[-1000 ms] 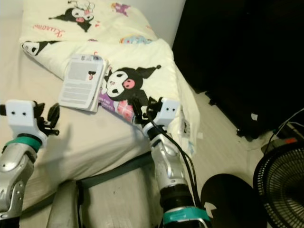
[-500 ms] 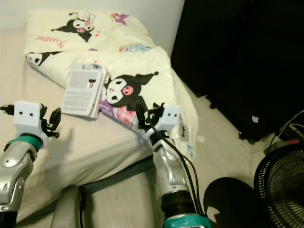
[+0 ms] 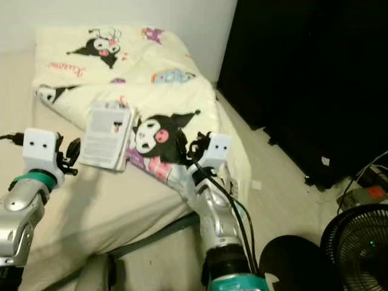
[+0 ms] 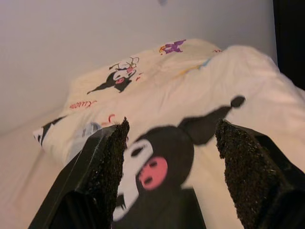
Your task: Clean up the room
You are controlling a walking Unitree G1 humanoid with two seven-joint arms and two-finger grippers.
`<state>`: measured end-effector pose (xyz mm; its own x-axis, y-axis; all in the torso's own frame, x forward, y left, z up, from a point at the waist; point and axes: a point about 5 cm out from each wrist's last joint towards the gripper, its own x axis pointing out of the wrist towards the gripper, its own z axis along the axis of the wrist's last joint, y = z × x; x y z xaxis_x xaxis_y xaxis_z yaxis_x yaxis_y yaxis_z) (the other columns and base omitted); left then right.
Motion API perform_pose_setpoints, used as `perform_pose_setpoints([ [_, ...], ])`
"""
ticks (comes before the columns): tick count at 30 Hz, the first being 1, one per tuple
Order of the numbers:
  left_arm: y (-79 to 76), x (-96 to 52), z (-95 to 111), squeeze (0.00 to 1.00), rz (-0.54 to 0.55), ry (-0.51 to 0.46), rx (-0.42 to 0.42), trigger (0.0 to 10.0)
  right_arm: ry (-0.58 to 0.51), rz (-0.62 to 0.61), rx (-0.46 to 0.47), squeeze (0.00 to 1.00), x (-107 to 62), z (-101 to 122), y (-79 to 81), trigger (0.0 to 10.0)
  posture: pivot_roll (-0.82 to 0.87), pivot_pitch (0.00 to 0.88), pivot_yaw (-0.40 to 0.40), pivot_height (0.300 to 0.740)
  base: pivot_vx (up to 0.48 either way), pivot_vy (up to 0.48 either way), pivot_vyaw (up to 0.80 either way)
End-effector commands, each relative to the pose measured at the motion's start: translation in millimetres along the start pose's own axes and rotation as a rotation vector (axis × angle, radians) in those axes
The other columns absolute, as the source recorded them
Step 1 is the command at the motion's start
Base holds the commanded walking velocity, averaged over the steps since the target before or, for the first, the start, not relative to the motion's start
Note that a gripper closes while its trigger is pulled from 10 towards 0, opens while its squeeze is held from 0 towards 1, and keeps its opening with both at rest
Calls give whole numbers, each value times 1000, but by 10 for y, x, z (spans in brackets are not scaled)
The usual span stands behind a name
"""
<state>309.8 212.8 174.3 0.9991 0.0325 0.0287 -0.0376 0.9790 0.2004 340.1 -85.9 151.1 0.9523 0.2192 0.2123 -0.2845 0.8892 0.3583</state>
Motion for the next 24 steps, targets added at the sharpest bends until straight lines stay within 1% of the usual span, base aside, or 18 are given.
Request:
perform_pose_setpoints([
  [1, 24, -8, -23, 0, 7, 3, 16, 10000, -3, -17, 2, 0, -22, -9, -18, 10000, 167, 11, 21, 633, 0, 0, 0],
  [5, 25, 17, -34, 0, 5, 3, 26, 10000, -3, -22, 1, 0, -21, -12, -22, 10000, 165, 12, 27, 658, 0, 0, 0],
  [14, 14, 28, -65, 0, -1, 3, 27, 10000, -1, -29, -2, 0, -29, -18, -30, 10000, 163, 14, 30, 693, 0, 0, 0],
  [19, 2, 28, -87, 0, -4, -2, 56, 10000, 4, -32, -3, 0, -28, -28, -33, 10000, 163, 15, 30, 718, 0, 0, 0],
  [24, -2, 19, -114, 0, -2, 0, 68, 10000, 6, -35, -3, 0, -31, -35, -37, 10000, 166, 18, 29, 738, 0, 0, 0],
])
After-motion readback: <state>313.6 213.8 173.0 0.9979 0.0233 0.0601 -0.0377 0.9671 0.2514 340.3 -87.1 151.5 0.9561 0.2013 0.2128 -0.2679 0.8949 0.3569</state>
